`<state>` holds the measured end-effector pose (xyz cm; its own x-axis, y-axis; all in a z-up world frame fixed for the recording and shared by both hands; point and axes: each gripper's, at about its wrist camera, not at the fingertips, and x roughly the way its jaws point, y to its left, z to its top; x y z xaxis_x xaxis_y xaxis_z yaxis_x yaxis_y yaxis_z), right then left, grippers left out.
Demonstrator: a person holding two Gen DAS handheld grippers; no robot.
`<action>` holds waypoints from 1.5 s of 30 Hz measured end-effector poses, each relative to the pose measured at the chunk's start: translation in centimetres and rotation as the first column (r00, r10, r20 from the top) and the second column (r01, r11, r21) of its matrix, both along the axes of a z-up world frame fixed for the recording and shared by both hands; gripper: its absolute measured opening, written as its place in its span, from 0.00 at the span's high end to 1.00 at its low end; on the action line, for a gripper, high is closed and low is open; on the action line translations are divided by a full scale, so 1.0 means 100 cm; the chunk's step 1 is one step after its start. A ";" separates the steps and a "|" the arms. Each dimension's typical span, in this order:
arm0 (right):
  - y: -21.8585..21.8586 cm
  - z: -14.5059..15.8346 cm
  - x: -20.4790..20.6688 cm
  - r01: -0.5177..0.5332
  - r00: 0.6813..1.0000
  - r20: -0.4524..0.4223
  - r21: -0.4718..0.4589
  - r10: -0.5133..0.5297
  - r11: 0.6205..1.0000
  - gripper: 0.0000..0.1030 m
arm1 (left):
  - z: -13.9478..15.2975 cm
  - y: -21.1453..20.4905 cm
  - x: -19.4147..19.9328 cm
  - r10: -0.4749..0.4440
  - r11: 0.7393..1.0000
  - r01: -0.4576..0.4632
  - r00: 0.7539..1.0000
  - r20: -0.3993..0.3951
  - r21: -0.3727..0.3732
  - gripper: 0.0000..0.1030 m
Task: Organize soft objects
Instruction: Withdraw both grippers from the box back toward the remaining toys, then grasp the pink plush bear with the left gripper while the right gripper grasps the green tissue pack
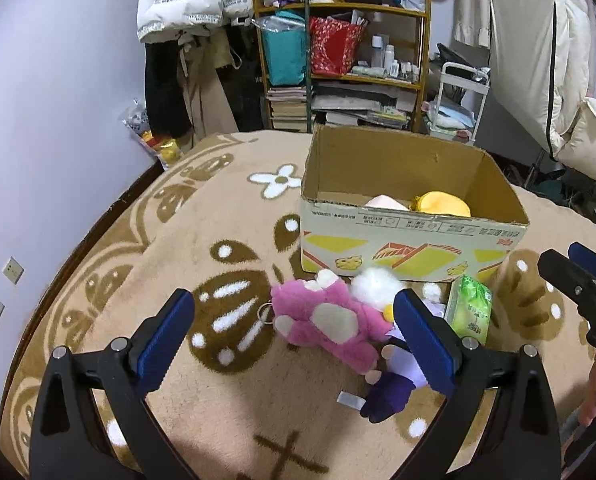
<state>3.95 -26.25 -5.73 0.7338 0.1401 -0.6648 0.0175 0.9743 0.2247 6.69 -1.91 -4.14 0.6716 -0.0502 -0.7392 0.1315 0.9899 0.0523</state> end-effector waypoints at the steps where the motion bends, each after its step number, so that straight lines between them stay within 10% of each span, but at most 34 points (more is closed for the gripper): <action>1: -0.001 -0.003 0.002 0.002 1.000 -0.010 0.002 -0.002 1.000 0.00 | -0.002 -0.001 0.002 -0.002 1.000 0.002 1.000 -0.007 -0.002 0.04; 45: -0.004 -0.097 0.056 0.032 0.949 -0.315 -0.013 -0.034 0.999 0.00 | -0.089 -0.023 0.066 0.056 0.996 -0.032 0.948 -0.314 0.082 0.04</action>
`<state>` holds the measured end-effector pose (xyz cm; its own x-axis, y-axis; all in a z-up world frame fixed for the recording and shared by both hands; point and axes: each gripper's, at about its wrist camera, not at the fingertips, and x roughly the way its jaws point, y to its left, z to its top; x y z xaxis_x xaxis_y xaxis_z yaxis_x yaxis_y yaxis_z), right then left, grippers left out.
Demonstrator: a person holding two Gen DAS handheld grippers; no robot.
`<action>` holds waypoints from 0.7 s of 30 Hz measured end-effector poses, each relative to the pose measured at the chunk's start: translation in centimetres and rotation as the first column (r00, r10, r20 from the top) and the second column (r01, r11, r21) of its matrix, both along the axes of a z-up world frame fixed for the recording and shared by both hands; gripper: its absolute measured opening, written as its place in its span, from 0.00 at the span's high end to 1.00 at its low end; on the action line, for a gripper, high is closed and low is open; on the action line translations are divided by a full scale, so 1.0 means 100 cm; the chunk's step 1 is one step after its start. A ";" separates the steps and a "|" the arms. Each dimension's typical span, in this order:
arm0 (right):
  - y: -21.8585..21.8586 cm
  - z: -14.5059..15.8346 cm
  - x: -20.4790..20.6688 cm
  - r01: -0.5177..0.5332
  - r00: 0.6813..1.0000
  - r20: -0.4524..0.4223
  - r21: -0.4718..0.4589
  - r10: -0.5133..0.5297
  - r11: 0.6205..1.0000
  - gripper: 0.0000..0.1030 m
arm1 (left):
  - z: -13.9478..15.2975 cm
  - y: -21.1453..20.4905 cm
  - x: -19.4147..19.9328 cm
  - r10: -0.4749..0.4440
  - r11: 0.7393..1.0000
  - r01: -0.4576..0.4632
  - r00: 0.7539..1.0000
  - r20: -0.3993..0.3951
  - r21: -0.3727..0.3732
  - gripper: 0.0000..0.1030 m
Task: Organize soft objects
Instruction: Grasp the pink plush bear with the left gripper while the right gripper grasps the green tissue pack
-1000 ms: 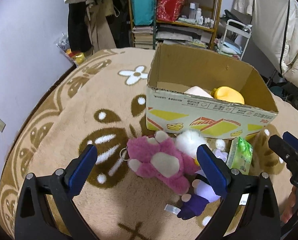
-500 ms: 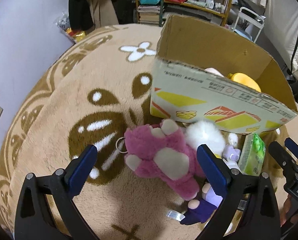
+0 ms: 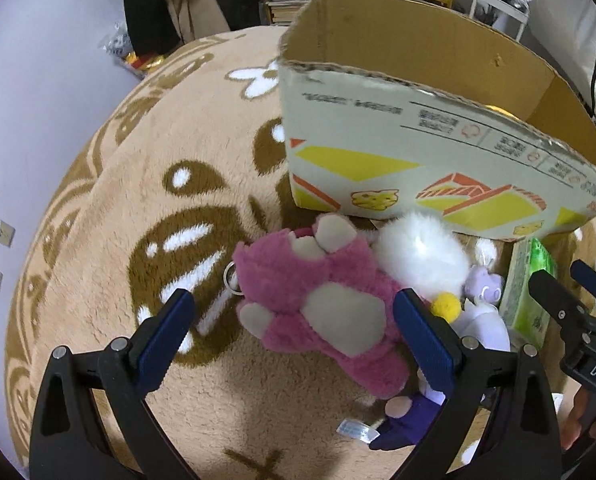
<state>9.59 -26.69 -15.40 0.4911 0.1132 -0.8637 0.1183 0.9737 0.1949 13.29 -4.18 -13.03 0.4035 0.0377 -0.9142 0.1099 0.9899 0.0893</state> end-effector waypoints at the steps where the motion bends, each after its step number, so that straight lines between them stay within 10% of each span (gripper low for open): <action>1: 0.001 -0.002 0.000 -0.001 1.000 -0.003 -0.002 0.001 1.000 0.00 | 0.000 -0.001 0.000 -0.003 1.000 0.003 1.000 0.000 0.002 0.04; 21: 0.020 -0.024 0.010 -0.041 0.997 -0.068 0.006 0.042 0.999 0.00 | -0.022 -0.010 0.009 -0.034 0.997 0.027 0.995 -0.092 -0.076 0.04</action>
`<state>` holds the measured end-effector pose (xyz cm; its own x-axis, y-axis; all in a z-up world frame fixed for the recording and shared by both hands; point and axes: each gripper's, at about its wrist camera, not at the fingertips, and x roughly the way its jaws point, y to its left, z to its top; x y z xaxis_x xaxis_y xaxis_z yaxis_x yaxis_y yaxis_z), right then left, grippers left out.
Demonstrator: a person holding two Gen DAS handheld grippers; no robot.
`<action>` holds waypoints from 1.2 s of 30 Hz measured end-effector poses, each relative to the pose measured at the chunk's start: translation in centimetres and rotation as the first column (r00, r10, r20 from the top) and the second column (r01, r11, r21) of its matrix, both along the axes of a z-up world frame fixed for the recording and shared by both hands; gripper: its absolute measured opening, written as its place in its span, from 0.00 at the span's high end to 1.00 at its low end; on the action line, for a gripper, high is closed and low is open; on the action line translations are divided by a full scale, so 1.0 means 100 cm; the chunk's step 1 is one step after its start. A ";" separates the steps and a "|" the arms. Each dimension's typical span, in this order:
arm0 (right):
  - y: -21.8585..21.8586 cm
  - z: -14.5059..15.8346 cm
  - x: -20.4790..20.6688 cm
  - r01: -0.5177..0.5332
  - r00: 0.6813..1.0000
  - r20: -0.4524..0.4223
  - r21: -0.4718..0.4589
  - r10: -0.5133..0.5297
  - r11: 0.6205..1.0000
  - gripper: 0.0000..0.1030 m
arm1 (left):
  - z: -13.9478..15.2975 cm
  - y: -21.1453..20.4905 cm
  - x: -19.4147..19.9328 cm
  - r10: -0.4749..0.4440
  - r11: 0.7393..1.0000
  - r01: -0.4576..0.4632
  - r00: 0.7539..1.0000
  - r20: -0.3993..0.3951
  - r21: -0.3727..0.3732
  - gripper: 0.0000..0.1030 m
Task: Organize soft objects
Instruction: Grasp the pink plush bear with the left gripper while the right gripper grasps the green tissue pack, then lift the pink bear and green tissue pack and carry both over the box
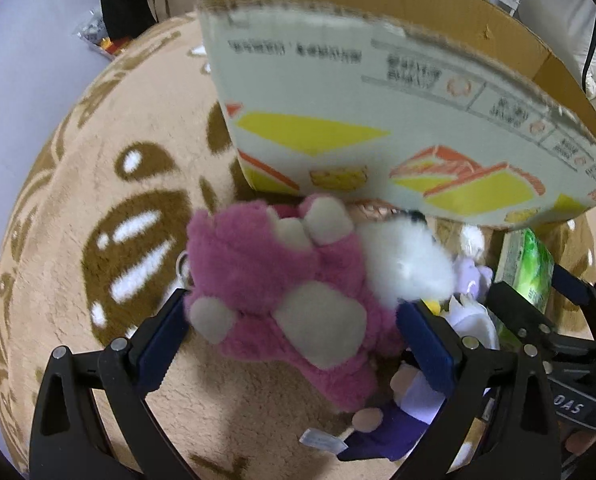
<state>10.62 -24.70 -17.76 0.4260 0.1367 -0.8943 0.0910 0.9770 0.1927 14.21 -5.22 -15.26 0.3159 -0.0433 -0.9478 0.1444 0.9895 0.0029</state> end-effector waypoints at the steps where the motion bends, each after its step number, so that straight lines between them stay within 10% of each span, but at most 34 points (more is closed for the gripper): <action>1: 0.002 -0.001 0.000 -0.006 1.000 -0.003 -0.010 0.006 1.000 0.00 | 0.000 0.001 -0.001 0.003 1.000 -0.003 1.000 -0.002 -0.002 0.04; 20: -0.003 -0.003 0.003 0.002 1.000 -0.018 -0.020 -0.002 1.000 0.07 | -0.011 0.027 0.003 0.082 0.988 -0.098 0.988 -0.128 -0.121 0.05; 30: -0.014 0.002 0.003 0.002 1.000 -0.008 -0.017 -0.002 1.000 0.26 | -0.020 0.029 0.014 0.023 0.968 -0.054 0.991 -0.129 -0.243 0.53; 36: -0.006 0.013 -0.006 -0.017 1.000 0.014 -0.009 0.017 1.000 0.29 | -0.011 0.028 0.005 0.025 0.975 -0.046 0.995 -0.094 -0.219 0.59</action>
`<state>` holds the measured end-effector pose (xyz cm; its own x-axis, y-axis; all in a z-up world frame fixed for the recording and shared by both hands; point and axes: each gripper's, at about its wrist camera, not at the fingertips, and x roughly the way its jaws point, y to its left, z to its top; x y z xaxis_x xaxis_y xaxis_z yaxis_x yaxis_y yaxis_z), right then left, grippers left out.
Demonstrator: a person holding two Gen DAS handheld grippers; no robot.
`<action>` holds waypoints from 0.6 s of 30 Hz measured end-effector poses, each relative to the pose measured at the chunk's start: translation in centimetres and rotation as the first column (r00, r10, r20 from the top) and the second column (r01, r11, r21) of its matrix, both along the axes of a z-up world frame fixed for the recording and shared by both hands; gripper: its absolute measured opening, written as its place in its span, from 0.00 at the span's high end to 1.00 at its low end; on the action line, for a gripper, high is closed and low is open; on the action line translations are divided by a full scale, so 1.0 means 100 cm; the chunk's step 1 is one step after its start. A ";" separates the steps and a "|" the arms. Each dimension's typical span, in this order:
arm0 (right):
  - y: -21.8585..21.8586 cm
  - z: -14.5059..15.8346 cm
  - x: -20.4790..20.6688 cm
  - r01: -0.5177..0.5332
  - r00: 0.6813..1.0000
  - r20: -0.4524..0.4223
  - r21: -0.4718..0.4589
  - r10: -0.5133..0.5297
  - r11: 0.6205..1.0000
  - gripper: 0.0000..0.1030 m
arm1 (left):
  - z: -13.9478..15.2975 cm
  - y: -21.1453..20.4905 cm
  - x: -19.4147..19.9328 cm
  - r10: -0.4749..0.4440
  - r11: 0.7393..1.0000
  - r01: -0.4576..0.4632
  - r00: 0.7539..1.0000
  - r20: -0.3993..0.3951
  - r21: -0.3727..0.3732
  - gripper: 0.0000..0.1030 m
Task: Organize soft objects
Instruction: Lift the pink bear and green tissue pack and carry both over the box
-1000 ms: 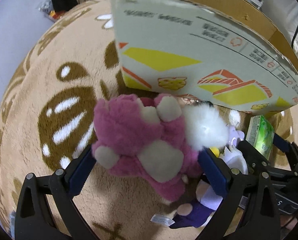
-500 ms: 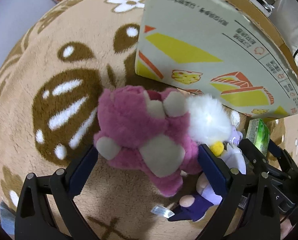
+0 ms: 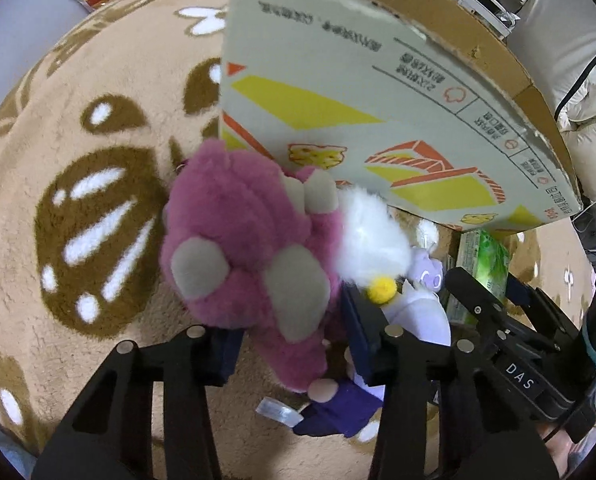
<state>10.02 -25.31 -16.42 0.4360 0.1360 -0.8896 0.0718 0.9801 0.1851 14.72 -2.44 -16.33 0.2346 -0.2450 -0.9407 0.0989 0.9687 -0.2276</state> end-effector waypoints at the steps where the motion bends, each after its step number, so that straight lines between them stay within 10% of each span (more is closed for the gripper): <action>1: 0.001 0.002 -0.002 0.000 1.000 0.008 0.001 0.000 1.000 0.30 | 0.003 0.002 -0.003 0.002 1.000 -0.002 1.000 0.005 0.008 0.59; 18: 0.013 0.071 -0.038 -0.022 0.966 0.258 -0.025 0.028 0.999 0.30 | 0.060 0.008 -0.045 0.050 0.978 -0.104 0.957 0.284 0.178 0.61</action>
<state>6.24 -23.98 -9.34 0.6483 0.1316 -0.7499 0.0000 0.9850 0.1728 10.21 -1.68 -10.31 0.5034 -0.0396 -0.8632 0.0550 0.9984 -0.0137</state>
